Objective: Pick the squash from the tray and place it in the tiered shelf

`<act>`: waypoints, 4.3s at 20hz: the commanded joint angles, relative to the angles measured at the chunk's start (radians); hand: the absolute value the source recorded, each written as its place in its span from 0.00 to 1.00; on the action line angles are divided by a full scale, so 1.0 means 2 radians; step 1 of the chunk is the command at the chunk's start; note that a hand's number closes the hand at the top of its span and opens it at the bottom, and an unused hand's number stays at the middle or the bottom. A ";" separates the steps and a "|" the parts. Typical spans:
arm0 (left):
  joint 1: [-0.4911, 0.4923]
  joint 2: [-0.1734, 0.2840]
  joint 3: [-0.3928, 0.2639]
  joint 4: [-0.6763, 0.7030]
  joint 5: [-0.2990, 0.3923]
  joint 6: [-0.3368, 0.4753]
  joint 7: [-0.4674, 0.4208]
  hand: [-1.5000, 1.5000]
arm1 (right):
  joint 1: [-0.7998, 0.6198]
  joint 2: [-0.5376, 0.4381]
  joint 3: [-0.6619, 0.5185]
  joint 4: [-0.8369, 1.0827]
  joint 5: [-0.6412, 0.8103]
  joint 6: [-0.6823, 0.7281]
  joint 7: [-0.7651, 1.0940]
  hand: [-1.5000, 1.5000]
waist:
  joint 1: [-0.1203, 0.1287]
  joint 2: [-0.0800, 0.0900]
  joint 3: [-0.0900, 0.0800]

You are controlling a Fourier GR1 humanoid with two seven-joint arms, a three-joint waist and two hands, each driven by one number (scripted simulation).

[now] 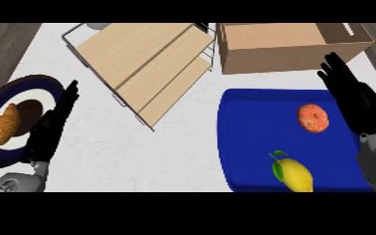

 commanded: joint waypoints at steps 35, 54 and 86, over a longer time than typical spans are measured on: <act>-0.001 -0.093 0.036 0.063 0.095 -0.038 0.128 0.50 | 0.211 -0.140 -0.060 -0.265 0.246 -0.231 0.416 0.00 | 0.016 -0.004 -0.009; 0.008 -0.097 0.054 0.030 0.082 -0.035 0.159 0.50 | -0.015 -0.057 0.053 -0.068 0.353 -0.127 0.576 0.00 | 0.006 -0.008 -0.008; 0.032 -0.124 0.083 0.022 0.046 -0.054 0.150 0.50 | -0.077 0.098 -0.024 0.189 0.541 -0.178 0.452 0.00 | 0.006 -0.008 -0.007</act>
